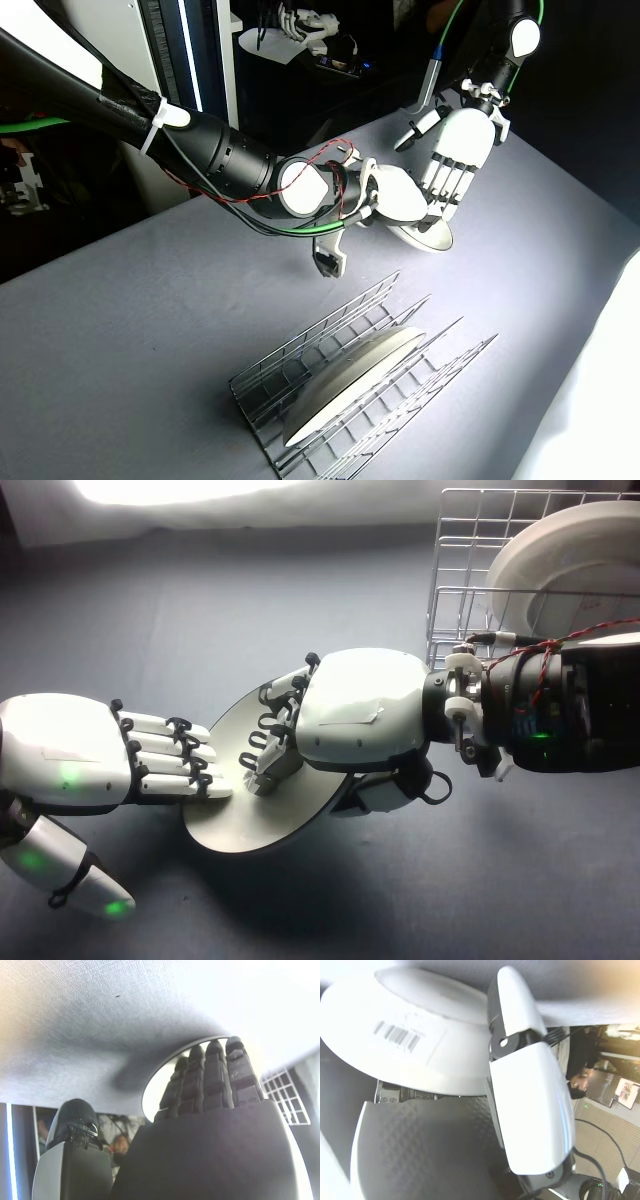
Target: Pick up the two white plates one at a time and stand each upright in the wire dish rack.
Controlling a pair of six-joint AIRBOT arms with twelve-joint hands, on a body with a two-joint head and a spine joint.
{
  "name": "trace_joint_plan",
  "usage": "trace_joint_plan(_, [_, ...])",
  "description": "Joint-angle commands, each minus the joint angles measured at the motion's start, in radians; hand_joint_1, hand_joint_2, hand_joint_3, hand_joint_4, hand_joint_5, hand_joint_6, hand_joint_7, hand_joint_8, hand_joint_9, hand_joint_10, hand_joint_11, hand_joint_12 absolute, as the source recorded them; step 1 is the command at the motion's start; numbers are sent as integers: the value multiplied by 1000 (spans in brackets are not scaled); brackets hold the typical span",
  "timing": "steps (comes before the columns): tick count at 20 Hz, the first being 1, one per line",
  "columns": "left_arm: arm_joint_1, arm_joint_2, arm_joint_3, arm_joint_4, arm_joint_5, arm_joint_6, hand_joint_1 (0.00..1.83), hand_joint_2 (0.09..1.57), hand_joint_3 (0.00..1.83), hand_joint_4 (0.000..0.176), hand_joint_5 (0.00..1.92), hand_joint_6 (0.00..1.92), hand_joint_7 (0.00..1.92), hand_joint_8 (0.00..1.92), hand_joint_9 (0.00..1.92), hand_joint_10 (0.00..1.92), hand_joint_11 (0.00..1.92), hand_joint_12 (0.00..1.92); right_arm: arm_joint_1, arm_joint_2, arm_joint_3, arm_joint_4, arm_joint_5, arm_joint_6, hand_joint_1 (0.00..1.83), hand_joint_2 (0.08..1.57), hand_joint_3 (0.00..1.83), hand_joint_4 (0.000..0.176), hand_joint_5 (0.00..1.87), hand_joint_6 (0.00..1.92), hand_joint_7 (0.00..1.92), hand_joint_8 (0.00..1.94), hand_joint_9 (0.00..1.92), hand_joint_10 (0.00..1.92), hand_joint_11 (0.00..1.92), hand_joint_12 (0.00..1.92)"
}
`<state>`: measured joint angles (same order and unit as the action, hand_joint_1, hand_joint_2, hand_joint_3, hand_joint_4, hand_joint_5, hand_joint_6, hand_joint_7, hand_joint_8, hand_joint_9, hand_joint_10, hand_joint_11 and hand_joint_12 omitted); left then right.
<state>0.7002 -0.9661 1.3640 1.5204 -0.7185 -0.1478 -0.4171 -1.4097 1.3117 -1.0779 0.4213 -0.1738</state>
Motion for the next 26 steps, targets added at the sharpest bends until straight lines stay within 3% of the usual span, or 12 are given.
trace_joint_plan(1, [18,-15,-1,56,3,-12,0,1099,0,0,60,0,33,0,6,2,12,7,-4,6,3,5,19,1,1353,1150,0,0,882,1099,832,1028,903,1230,669,1207])
trace_joint_plan(4, [19,-15,-1,55,2,-12,0,1115,2,0,103,16,67,13,21,7,21,11,-4,7,2,5,19,0,1374,1153,3,0,645,1155,911,1081,1045,1187,762,1156])
trace_joint_plan(5, [19,-14,-1,55,2,-12,0,1118,4,0,104,14,66,11,22,7,23,13,-4,7,2,5,19,0,1467,1085,0,0,620,590,908,972,1080,1073,791,1097])
trace_joint_plan(7, [18,-13,-1,55,-4,-15,0,1115,2,0,98,9,60,6,21,5,29,17,-4,8,2,5,19,0,1368,1171,0,0,639,1192,892,1094,957,1240,774,1110])
trace_joint_plan(9, [7,-8,-1,53,-11,-20,0,1104,0,0,68,0,45,0,19,3,19,13,-5,8,2,5,22,0,1474,1114,0,0,562,292,807,1096,1014,1150,839,1075])
trace_joint_plan(11, [0,-4,-1,50,-15,-20,0,1104,0,0,68,0,45,0,19,3,19,13,-5,11,2,5,29,0,1474,1114,0,0,562,292,807,1096,1014,1150,839,1075])
trace_joint_plan(12, [1,-3,-1,50,-15,-20,0,1110,0,0,81,6,54,4,20,3,24,16,-4,15,1,5,36,0,1380,1173,0,0,599,1061,866,1106,919,1275,788,1131])
trace_joint_plan(15, [6,-2,0,50,-16,-20,0,1125,6,0,72,1,30,0,0,0,0,0,0,37,-17,5,58,0,1338,1118,0,0,620,590,980,1030,1059,638,892,1017])
trace_joint_plan(17, [6,-2,1,50,-17,-20,0,1118,2,0,92,7,55,8,16,5,26,12,4,50,-30,5,60,0,1361,1173,2,0,625,1276,869,1099,973,1208,827,1030])
trace_joint_plan(23, [-21,6,10,49,-26,-28,0,1111,0,0,95,8,64,8,22,8,28,16,29,89,-77,6,66,1,1238,1174,0,0,735,1223,956,1102,916,800,784,1049])
trace_joint_plan(24, [-38,13,11,49,-30,-28,0,1116,2,0,115,13,79,12,35,11,36,21,33,93,-84,6,66,1,1143,1115,0,0,567,569,793,622,873,609,731,1112])
trace_joint_plan(26, [-76,25,15,50,-37,-28,0,1091,0,0,85,0,62,3,35,9,36,22,38,102,-101,6,63,1,1371,1127,0,0,713,1060,974,973,1054,1108,861,1081])
